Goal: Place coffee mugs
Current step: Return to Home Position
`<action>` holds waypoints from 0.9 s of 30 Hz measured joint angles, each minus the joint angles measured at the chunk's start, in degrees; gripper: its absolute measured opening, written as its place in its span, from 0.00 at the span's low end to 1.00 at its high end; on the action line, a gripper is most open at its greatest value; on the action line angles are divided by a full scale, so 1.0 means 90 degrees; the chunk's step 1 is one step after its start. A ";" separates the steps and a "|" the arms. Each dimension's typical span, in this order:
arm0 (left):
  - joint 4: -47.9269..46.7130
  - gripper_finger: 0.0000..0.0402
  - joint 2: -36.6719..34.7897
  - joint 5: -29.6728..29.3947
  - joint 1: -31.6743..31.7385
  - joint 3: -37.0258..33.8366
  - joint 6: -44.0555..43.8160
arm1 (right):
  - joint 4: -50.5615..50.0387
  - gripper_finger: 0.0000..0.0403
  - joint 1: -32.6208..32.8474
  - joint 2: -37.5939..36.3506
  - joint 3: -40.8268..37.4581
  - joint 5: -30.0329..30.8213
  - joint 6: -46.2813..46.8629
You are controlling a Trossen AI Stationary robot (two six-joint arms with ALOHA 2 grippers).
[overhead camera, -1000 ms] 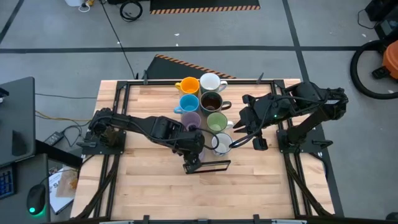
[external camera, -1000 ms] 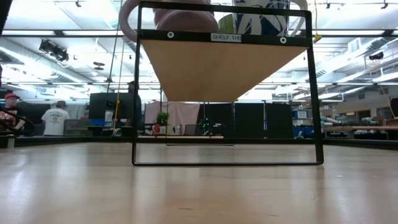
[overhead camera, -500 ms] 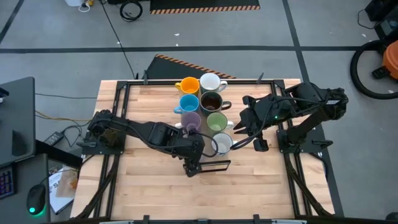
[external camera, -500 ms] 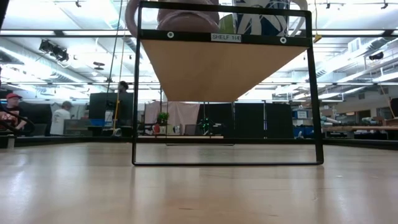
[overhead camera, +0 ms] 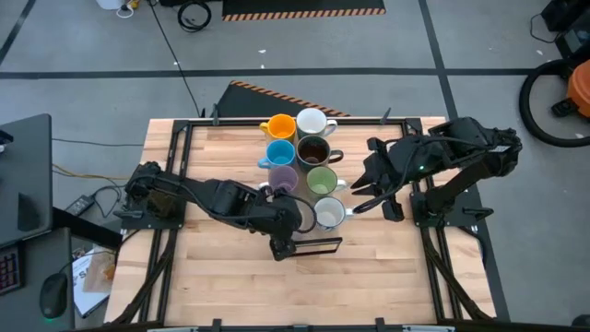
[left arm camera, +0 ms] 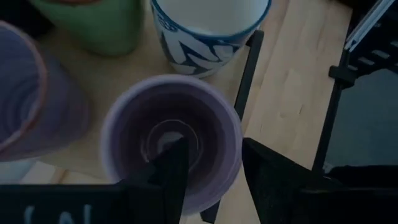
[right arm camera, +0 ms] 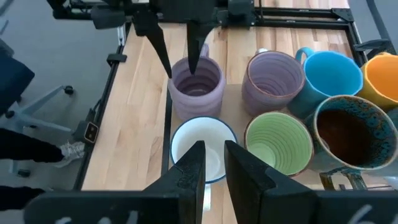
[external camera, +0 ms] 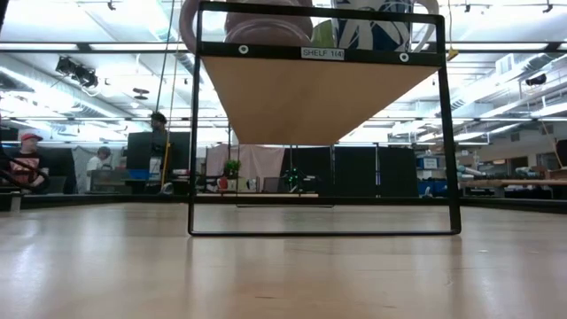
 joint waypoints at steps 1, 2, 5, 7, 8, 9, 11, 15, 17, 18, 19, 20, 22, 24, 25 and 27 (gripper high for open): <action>0.0008 0.39 -0.0044 -0.0025 0.0003 0.0000 0.0000 | -0.0001 0.16 0.0001 -0.0039 0.0000 0.0020 0.0033; 0.0016 0.39 -0.0130 -0.0074 0.0012 0.0000 0.0001 | -0.0005 0.16 0.0002 -0.0087 0.0000 0.0046 0.0045; 0.0148 0.39 -0.0411 -0.0434 0.0001 0.0000 0.0023 | 0.0074 0.16 0.0000 -0.0272 0.0000 0.0117 0.0027; 0.0381 0.39 -0.0562 -0.0836 -0.0057 0.0000 0.0215 | 0.0204 0.16 0.0000 -0.0417 -0.0012 0.0140 -0.0072; 0.0557 0.39 -0.0649 -0.1073 -0.0100 0.0000 0.0402 | 0.0351 0.16 0.0000 -0.0517 -0.0080 0.0173 -0.0104; 0.0689 0.39 -0.0721 -0.1269 -0.0143 0.0000 0.0598 | 0.0541 0.16 0.0000 -0.0635 -0.0211 0.0180 -0.0129; 0.0946 0.37 -0.0900 -0.1513 -0.0166 0.0002 0.0985 | 0.0980 0.15 -0.0014 -0.0932 -0.0630 0.0171 -0.0133; 0.1126 0.34 -0.1135 -0.1827 -0.0189 -0.0023 0.1386 | 0.1869 0.12 -0.0017 -0.1585 -0.1798 0.0124 0.0085; 0.1286 0.31 -0.1287 -0.1903 -0.0185 -0.0194 0.1572 | 0.2373 0.11 -0.0017 -0.1967 -0.2436 0.0122 0.0255; 0.1412 0.30 -0.1394 -0.1911 -0.0185 -0.0372 0.1671 | 0.2608 0.10 -0.0017 -0.2166 -0.2755 0.0122 0.0352; 0.1668 0.29 -0.1501 -0.1914 -0.0185 -0.0588 0.1758 | 0.2851 0.09 -0.0017 -0.2370 -0.3064 0.0113 0.0436; 0.2008 0.28 -0.1641 -0.1915 -0.0185 -0.0857 0.1846 | 0.3109 0.08 -0.0017 -0.2577 -0.3366 0.0106 0.0528; 0.2655 0.26 -0.1950 -0.1909 -0.0186 -0.1483 0.1989 | 0.3574 0.06 -0.0024 -0.2963 -0.3948 0.0033 0.0729; 0.3380 0.24 -0.2280 -0.1898 -0.0186 -0.2111 0.2126 | 0.3993 0.04 -0.0024 -0.3350 -0.4495 -0.0023 0.0947; 0.3701 0.22 -0.2454 -0.1897 -0.0174 -0.2417 0.2168 | 0.4218 0.03 -0.0024 -0.3537 -0.4757 -0.0026 0.1046; 0.4340 0.19 -0.2806 -0.1906 -0.0156 -0.3000 0.2300 | 0.4713 0.02 -0.0027 -0.3914 -0.5267 -0.0024 0.1217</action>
